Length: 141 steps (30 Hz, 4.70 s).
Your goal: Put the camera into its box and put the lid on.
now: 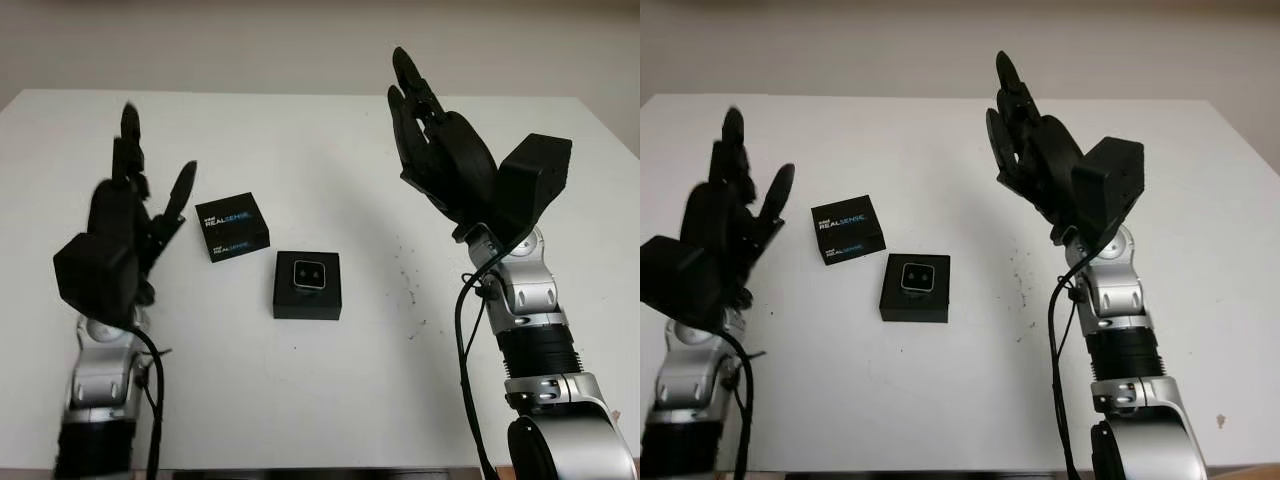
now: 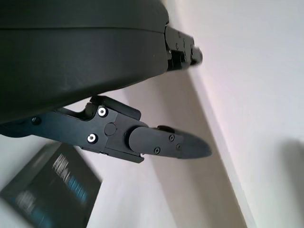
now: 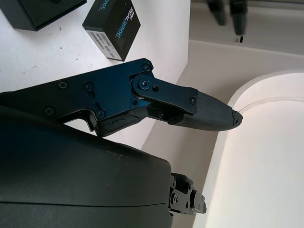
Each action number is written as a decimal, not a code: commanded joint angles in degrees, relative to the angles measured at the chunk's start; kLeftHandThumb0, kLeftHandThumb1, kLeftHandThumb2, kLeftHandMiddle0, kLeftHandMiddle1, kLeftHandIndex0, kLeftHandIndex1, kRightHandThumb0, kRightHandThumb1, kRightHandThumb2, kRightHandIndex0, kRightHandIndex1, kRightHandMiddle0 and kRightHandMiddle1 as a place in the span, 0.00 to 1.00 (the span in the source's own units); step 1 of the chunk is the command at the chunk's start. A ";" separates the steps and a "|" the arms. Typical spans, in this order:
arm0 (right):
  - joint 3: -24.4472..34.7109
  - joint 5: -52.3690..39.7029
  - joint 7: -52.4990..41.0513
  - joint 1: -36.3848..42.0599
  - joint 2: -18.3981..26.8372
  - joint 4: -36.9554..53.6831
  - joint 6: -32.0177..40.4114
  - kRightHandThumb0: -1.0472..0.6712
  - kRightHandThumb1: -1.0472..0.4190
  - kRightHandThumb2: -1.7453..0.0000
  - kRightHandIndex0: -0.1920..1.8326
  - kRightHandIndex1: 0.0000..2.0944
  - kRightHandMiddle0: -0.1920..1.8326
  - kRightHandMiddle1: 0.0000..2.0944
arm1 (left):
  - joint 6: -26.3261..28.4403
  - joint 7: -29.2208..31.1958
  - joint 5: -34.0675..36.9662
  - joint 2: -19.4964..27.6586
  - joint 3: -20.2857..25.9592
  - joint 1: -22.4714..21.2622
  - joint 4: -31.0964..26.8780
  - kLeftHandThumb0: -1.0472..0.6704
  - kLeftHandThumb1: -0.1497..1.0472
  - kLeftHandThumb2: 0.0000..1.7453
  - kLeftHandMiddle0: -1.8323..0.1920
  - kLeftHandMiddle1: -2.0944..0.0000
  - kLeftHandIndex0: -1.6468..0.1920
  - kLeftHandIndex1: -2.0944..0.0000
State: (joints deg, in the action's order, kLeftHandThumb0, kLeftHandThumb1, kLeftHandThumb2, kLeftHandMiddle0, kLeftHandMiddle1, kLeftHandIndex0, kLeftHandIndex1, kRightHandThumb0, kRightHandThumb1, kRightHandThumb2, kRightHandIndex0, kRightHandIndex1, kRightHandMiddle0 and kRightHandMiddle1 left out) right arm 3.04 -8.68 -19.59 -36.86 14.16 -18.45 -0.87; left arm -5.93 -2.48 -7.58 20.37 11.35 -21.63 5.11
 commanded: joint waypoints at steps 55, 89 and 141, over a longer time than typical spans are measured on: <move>3.32 1.22 2.79 -0.74 -0.47 -2.23 -2.20 0.21 0.00 0.58 0.00 0.01 0.01 0.01 | -11.05 20.57 -27.55 13.08 -32.62 -32.45 48.51 0.20 0.84 0.03 0.95 0.97 0.92 0.97; 2.77 1.12 3.04 1.22 -1.03 -1.05 -0.80 0.22 0.00 0.60 0.00 0.02 0.00 0.02 | -16.22 10.20 -24.45 13.99 -30.36 -27.39 45.11 0.55 0.97 0.03 0.74 0.38 0.73 0.44; 1.94 0.45 2.84 3.29 -2.42 -0.09 1.73 0.22 0.00 0.60 0.00 0.01 0.01 0.02 | -11.60 25.62 -33.30 12.10 -37.72 -50.27 58.96 0.17 0.77 0.03 0.98 0.97 0.97 0.98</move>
State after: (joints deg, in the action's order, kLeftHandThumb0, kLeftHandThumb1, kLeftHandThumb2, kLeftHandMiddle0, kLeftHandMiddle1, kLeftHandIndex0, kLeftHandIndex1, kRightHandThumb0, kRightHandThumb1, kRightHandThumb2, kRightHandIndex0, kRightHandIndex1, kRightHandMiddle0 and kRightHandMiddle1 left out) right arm 4.95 -8.28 -16.85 -33.53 11.59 -19.87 0.97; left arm -17.17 23.57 -40.83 32.78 -26.02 -69.78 62.69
